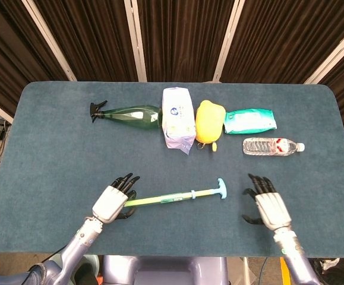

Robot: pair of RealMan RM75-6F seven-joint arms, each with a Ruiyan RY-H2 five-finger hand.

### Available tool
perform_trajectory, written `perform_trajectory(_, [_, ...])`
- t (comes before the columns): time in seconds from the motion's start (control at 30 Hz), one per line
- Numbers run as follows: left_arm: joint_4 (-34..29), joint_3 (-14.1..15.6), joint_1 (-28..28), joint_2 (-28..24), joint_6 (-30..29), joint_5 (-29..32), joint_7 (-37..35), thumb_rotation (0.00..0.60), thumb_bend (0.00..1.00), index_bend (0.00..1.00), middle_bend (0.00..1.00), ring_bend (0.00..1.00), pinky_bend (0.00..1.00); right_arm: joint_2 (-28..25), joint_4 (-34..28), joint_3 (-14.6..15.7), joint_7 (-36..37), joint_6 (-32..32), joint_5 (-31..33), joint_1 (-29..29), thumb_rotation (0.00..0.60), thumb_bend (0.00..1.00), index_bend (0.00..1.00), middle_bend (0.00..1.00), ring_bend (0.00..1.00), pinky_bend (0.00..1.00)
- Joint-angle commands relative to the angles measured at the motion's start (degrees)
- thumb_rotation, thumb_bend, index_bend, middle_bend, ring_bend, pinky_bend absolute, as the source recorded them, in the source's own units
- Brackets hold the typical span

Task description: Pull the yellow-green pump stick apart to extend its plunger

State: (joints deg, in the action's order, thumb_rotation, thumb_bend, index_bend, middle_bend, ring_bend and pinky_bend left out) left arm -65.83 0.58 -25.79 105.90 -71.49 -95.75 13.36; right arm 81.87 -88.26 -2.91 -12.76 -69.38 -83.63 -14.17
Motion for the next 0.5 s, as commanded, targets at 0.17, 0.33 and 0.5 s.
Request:
perform_trajectory(0.17, [0.6,0.5,-0.5,0.7,-0.2,-0.4,-0.3,0.600,0.48,0.63,0.10,0.05,0.22,4.2,-1.4,-2.8,-5.2,3.1,4.2,-3.4,0.600,0.23,0.36,0.04,0.00,0.05])
perform_trajectory(0.33, [0.3,0.4,-0.8,0.7,-0.5,-0.5,0.2,0.600,0.48,0.63,0.10,0.05,0.22,6.0,-2.1,-4.0,-8.8,4.1,6.0,-5.3,0.600,0.24,0.36,0.04,0.00,0.05])
perform_trajectory(0.5, [-0.2,0.0,-1.3,0.6,-0.4,-0.2,0.5,0.600,0.47,0.63,0.10,0.05,0.22,6.9,-2.8,-4.3,-11.1,4.8,8.1,-6.4,0.600,0.23,0.36,0.04,0.00,0.05])
